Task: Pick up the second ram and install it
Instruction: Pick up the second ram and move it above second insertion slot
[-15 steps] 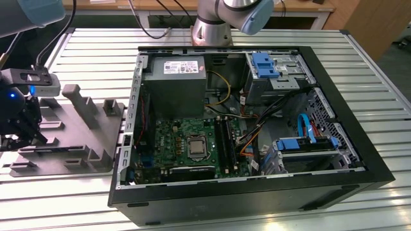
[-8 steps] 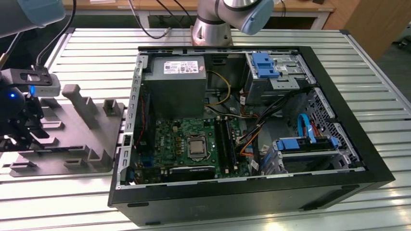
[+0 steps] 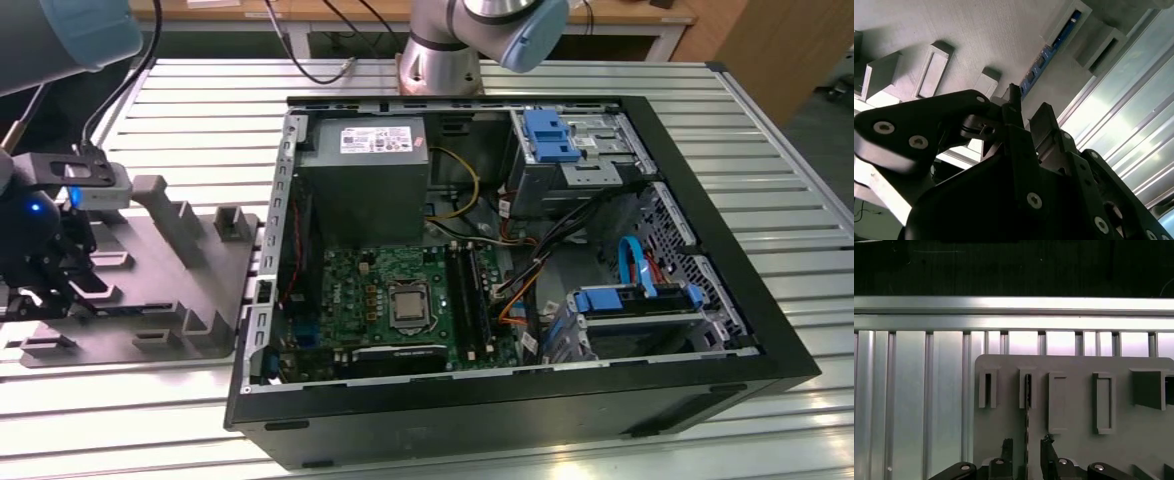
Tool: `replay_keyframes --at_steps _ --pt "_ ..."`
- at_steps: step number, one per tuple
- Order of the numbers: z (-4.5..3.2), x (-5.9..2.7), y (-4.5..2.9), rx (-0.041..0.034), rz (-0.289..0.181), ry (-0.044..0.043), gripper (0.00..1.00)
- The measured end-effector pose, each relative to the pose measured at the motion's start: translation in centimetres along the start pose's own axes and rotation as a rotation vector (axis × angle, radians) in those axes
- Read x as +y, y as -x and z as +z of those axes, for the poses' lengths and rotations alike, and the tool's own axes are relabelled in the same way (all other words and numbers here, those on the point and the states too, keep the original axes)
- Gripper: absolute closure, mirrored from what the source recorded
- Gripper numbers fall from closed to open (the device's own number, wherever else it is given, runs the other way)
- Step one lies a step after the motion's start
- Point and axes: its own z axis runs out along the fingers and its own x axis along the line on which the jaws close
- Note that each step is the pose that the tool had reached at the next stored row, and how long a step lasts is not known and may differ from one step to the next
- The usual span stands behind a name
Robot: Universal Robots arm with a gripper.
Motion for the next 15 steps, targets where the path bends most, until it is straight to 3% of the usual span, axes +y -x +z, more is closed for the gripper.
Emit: replay_keyframes --at_steps 15 --pt "1.1 -0.03 -0.02 0.0011 -0.037 0.0013 0.65"
